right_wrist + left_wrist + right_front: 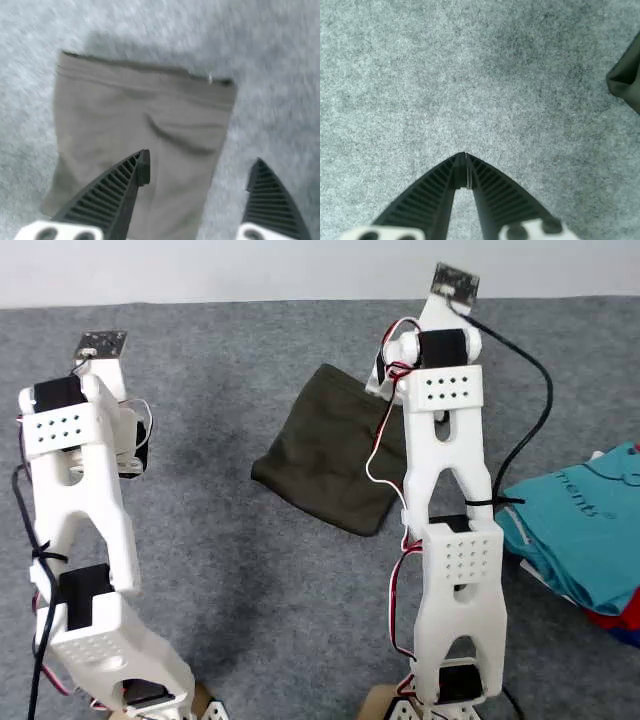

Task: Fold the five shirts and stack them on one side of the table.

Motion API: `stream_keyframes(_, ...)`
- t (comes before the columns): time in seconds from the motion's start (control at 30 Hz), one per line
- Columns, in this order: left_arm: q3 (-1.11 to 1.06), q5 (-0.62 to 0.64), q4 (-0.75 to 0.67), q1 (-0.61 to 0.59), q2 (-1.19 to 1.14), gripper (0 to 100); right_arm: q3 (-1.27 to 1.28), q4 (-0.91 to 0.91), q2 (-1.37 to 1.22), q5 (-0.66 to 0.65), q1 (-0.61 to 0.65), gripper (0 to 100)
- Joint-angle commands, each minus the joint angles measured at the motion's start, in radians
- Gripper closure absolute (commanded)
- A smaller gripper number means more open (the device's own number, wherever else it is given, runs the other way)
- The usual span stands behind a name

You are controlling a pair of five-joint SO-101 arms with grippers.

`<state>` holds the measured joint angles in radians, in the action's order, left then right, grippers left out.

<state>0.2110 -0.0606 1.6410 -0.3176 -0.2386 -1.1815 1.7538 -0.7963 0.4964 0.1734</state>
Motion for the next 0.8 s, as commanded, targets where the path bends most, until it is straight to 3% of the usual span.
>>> stream_keyframes(0.0,0.001,0.003,-0.017,0.000,0.055,100,0.074,0.035,0.082,0.038,0.024,57.8)
stream_keyframes(0.17,-0.048,0.002,-0.054,0.005,0.055,100,0.101,0.031,0.042,0.055,0.077,47.4)
stream_keyframes(0.77,-0.094,0.000,-0.066,-0.002,0.063,100,0.101,-0.156,-0.232,0.086,0.160,47.6)
